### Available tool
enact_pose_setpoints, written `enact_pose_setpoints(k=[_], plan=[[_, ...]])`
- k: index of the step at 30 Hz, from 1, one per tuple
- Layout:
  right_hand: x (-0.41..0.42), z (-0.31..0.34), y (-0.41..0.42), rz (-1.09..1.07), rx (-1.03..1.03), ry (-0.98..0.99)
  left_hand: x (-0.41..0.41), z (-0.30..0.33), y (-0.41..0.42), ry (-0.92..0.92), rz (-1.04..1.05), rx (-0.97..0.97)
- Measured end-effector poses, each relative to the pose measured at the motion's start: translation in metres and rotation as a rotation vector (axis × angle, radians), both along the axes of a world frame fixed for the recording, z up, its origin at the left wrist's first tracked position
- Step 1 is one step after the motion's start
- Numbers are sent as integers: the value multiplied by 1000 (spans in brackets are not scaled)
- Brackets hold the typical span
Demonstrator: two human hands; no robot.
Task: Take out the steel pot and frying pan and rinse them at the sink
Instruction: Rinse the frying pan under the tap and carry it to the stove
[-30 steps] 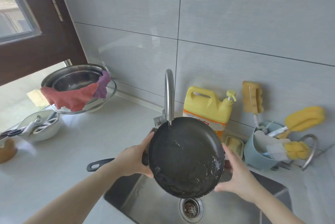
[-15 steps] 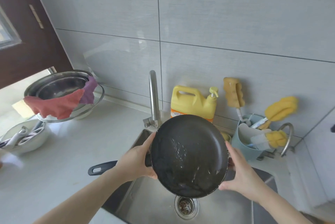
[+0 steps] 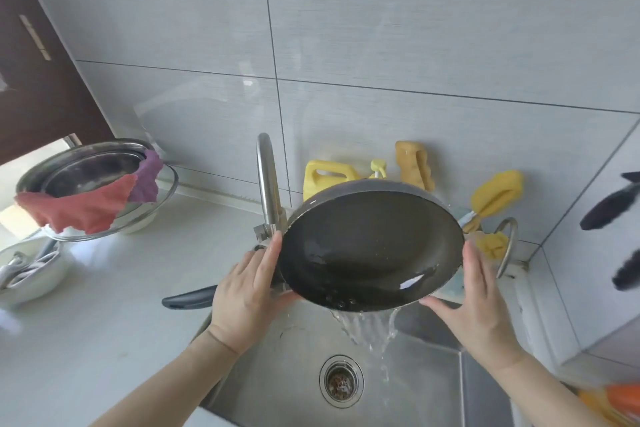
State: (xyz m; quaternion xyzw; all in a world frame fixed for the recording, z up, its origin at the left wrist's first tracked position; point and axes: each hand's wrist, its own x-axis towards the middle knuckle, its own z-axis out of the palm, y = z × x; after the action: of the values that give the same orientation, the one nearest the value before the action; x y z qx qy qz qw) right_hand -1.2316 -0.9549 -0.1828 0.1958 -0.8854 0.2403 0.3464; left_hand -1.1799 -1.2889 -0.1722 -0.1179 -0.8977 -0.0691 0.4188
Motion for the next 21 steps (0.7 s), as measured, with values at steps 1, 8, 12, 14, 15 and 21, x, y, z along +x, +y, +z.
enact_pose_setpoints(k=[1, 8, 12, 14, 15, 21], plan=[[-1, 6, 2, -10, 12, 57, -1, 6, 1, 58, -12, -14], [-1, 71, 6, 13, -60, 356, -5, 72, 5, 352, -21, -75], [-3, 105, 12, -14, -22, 563, -4, 106, 6, 452, -5, -55], [-5, 120, 15, -11, -8, 645, -4, 121, 6, 484, 2, -54], [-6, 126, 16, -8, -8, 668, -3, 126, 7, 491, 9, -50], [-8, 141, 19, 16, -24, 695, 0, 139, 9, 500, 23, -35]])
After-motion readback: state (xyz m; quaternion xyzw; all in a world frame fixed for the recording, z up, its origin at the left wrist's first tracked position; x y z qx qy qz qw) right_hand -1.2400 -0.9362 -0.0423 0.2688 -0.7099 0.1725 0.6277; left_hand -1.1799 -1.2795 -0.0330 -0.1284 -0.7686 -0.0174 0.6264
